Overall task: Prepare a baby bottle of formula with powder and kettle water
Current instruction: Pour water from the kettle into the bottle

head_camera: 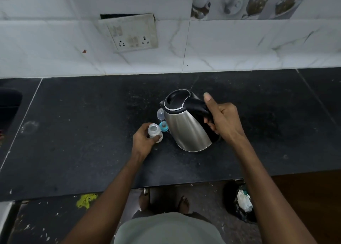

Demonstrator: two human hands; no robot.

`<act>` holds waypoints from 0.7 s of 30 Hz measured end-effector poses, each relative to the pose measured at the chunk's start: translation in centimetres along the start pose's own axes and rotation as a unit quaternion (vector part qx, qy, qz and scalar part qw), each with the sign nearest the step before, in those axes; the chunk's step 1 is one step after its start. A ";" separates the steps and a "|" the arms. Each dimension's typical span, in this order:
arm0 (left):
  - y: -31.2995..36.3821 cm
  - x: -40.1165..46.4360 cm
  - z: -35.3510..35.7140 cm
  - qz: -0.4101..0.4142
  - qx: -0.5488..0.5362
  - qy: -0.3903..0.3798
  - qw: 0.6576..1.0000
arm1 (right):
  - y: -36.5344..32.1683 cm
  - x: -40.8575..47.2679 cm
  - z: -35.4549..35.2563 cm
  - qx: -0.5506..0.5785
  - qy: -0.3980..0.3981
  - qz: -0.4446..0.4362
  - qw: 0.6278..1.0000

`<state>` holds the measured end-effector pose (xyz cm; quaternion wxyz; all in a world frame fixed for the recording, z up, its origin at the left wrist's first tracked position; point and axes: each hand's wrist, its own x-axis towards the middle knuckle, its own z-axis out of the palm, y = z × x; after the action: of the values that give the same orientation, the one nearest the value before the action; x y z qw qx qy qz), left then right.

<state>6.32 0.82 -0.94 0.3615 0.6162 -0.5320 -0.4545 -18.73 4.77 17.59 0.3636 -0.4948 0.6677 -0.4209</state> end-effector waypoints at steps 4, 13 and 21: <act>1.0 1.1 -1.3 0.007 -0.029 0.027 0.999 | -0.9 0.9 0.4 -0.050 -0.018 -0.065 0.996; 1.4 2.9 -2.4 0.016 -0.036 0.034 0.999 | -2.9 3.1 0.8 -0.130 -0.064 -0.108 0.984; 1.1 3.0 -2.1 0.008 -0.066 0.018 0.998 | -4.3 3.6 0.4 -0.169 -0.105 -0.113 0.974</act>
<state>8.01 -2.41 0.24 0.4143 0.5946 -0.4996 -0.4746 -17.70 0.58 21.11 0.2933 -0.6624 0.6271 -0.2863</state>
